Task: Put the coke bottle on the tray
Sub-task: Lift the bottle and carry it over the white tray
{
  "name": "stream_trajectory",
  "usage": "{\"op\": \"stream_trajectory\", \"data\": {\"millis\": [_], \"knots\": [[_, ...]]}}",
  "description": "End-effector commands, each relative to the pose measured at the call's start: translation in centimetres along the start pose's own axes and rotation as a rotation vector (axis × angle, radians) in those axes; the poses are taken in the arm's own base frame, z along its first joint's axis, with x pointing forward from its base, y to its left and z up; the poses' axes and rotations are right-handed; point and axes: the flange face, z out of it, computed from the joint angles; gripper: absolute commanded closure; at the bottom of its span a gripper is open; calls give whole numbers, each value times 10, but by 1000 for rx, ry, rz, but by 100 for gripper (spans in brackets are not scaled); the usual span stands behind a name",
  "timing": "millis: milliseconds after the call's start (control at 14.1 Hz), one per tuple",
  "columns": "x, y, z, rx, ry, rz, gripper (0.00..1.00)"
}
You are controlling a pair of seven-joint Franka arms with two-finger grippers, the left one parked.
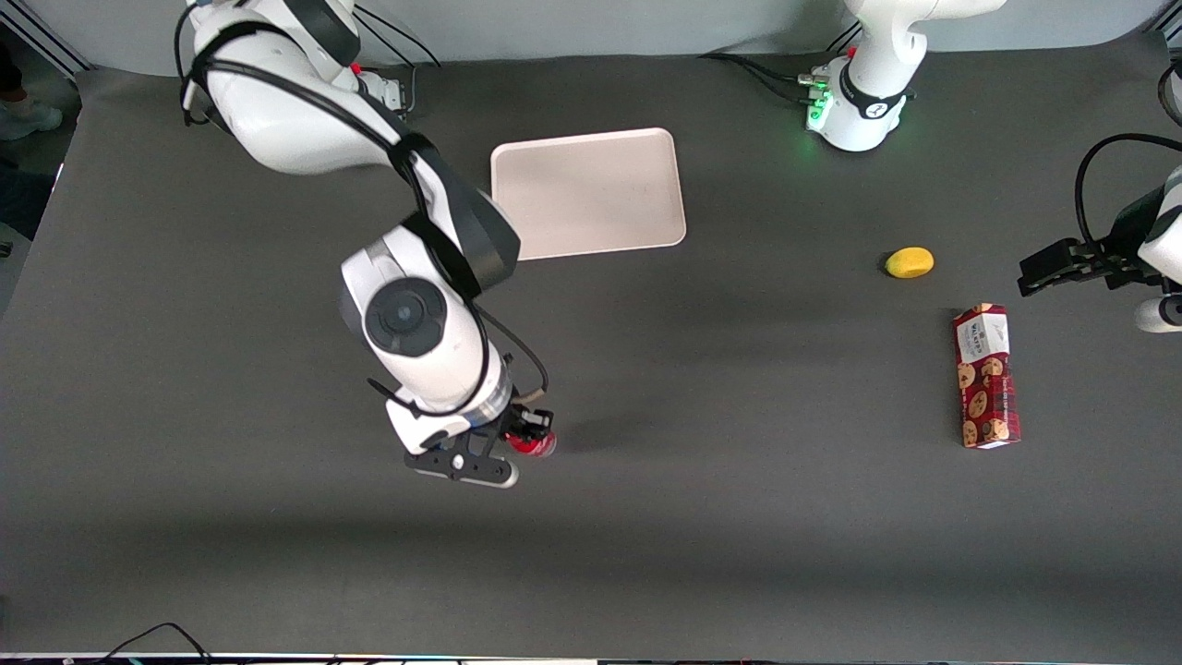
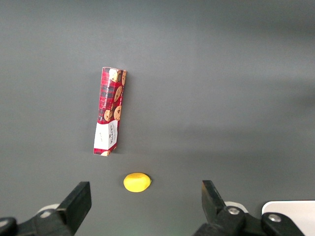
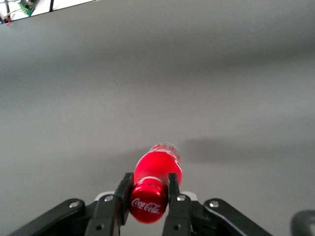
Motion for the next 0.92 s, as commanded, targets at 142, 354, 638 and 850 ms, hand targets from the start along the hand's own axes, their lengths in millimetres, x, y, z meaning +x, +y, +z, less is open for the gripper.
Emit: {"op": "stream_trajectory", "data": {"millis": [142, 354, 638, 850], "knots": [[-61, 3, -135, -37, -13, -48, 100], [-124, 9, -220, -27, -62, -91, 100], [-228, 2, -241, -130, -173, -93, 100], [-293, 12, -220, -166, -164, -94, 100]]}}
